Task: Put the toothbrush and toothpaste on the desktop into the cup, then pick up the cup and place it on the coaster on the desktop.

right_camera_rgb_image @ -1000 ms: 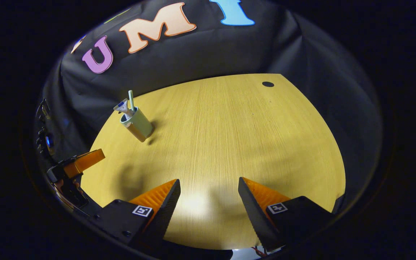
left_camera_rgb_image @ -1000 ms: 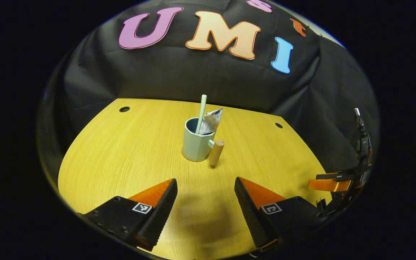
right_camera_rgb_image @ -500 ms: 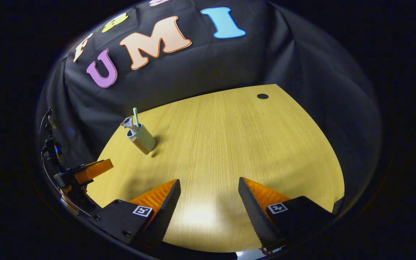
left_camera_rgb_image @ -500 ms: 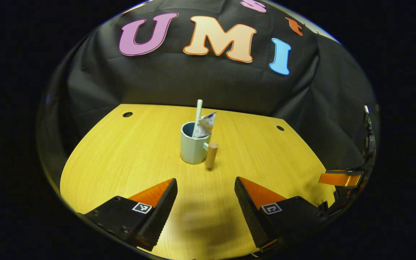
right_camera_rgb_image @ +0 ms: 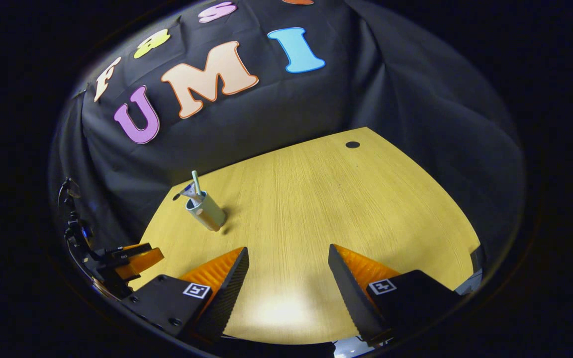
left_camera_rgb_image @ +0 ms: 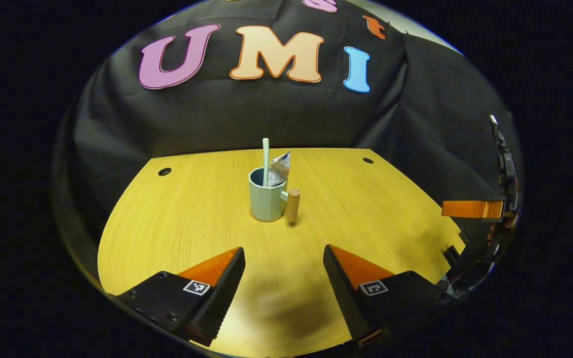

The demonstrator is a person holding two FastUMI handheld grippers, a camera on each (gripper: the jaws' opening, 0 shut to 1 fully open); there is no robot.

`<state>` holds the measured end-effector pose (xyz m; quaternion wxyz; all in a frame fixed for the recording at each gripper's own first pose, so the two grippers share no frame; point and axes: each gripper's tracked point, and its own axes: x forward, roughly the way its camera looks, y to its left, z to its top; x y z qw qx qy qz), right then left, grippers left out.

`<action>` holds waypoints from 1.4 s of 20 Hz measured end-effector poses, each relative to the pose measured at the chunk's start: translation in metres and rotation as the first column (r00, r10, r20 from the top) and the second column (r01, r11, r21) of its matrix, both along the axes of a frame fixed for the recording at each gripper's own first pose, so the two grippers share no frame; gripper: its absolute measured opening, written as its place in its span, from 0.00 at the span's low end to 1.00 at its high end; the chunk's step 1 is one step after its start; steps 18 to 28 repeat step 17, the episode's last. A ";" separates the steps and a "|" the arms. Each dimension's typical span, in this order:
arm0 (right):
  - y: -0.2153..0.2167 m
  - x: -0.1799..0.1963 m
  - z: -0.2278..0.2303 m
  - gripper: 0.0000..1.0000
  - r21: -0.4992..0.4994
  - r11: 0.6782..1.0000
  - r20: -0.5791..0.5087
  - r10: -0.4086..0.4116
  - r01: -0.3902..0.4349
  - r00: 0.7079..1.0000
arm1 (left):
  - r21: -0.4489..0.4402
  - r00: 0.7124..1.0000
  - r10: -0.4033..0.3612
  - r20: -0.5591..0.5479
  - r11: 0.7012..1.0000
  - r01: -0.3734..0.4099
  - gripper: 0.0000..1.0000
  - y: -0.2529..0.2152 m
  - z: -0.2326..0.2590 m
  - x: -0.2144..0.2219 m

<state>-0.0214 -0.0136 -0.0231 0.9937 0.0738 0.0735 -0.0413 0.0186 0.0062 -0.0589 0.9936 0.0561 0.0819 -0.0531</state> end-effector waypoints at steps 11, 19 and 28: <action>0.042 -0.029 0.012 0.99 -0.010 0.998 0.088 -0.053 0.054 0.995 | 0.041 0.997 -0.081 0.015 0.996 0.080 0.93 0.025 -0.003 -0.015; 0.032 -0.027 0.019 0.99 0.004 1.000 0.114 -0.011 0.011 0.993 | 0.067 0.998 -0.065 0.005 0.996 0.064 0.93 0.013 -0.010 -0.017; 0.032 -0.027 0.019 0.99 0.004 1.000 0.114 -0.011 0.011 0.993 | 0.067 0.998 -0.065 0.005 0.996 0.064 0.93 0.013 -0.010 -0.017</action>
